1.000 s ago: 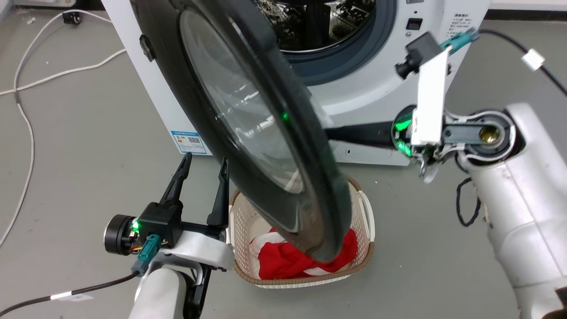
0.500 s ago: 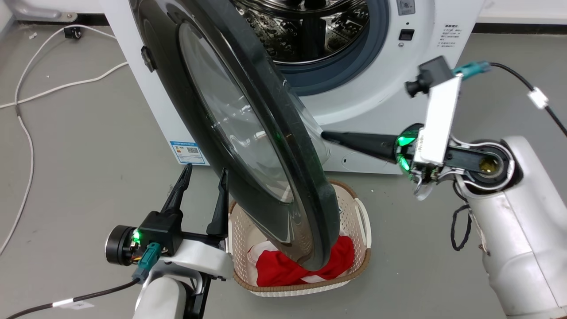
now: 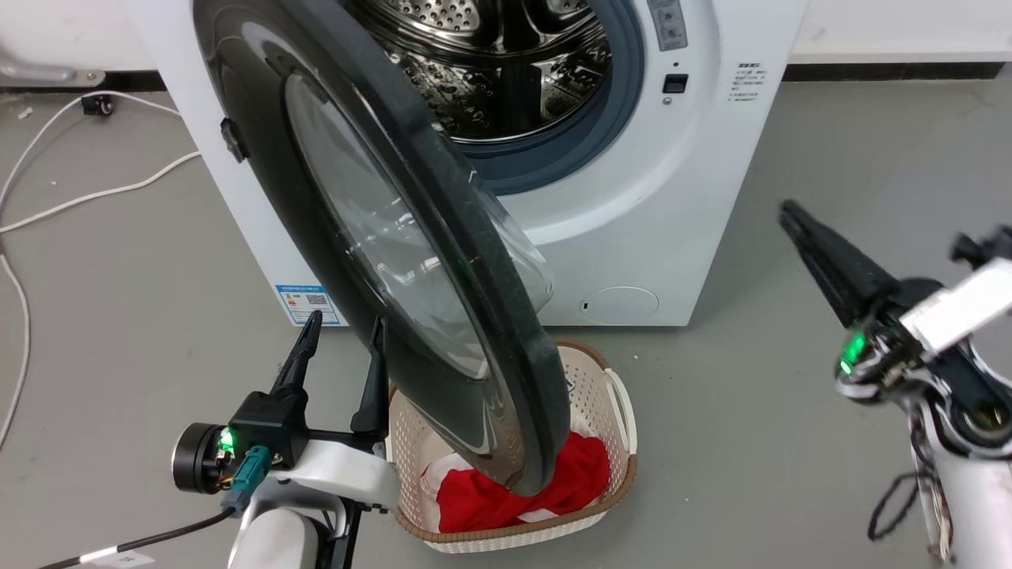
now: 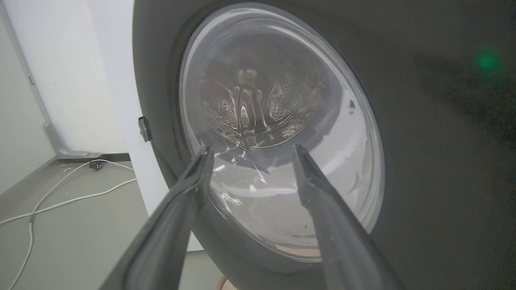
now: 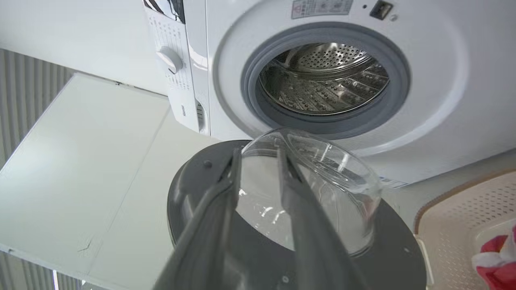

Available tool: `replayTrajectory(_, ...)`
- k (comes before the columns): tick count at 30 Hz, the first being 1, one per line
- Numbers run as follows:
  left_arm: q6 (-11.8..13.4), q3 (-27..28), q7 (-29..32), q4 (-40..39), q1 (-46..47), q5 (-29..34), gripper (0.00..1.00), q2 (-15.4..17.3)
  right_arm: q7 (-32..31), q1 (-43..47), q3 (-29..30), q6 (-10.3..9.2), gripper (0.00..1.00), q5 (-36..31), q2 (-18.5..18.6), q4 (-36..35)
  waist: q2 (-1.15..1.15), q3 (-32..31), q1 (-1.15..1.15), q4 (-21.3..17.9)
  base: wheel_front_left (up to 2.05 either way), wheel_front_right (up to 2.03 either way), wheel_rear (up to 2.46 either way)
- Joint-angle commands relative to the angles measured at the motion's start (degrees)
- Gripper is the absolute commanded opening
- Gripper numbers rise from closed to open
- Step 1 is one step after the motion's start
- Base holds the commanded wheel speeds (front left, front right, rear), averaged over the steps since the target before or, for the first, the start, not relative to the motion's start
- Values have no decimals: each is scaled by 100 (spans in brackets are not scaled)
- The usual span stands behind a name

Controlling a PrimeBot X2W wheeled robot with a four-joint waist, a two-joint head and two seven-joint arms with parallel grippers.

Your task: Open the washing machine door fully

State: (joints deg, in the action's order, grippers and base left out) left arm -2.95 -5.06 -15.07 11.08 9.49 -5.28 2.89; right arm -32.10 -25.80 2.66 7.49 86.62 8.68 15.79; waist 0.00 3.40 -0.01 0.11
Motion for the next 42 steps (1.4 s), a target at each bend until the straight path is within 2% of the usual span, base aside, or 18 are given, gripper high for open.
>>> replayTrajectory(1,-4,34,-15,12,-76,29,100,-1,247,257,137,0,100,-49,-65,-87,0,-22,1,-38,0,0,0)
replayTrajectory(7,-22,102,-15,44,-126,20,100,-2,1480,1278,601,0,100,-396,-313,-346,0,-107,1,-94,0,0,0)
replayTrajectory(12,6,159,-15,47,-222,5,100,-2,2501,1894,509,0,100,-1156,-443,-512,0,-174,1,-145,0,0,0)
replayTrajectory(17,16,184,-15,60,-257,-7,100,-2,3615,2178,285,0,100,-2641,-331,-602,0,-227,1,-155,0,0,0)
replayTrajectory(20,19,182,-15,64,-274,-18,100,-3,4279,2252,211,-1,100,-4064,-105,-618,0,-260,1,-151,0,0,0)
replayTrajectory(21,18,179,-15,67,-274,-14,100,-3,4398,2242,232,-1,100,-4458,-130,-629,0,-267,1,-149,0,0,0)
replayTrajectory(25,18,200,-15,55,-260,13,100,-3,4619,2189,378,-1,100,-6362,-151,-937,0,-297,1,-140,0,0,0)
replayTrajectory(30,15,250,-15,24,-260,50,100,-1,4662,2379,346,-2,100,-8046,-389,-1437,0,-320,1,-115,0,0,0)
replayTrajectory(36,-11,282,-15,-11,-260,110,100,-3,4579,2720,222,-2,100,-8871,-555,-1571,0,-339,1,-77,0,0,0)
replayTrajectory(42,-39,282,-15,-20,-301,161,100,-3,4597,2802,182,-2,100,-8844,-586,-1285,0,-335,1,-68,0,0,0)
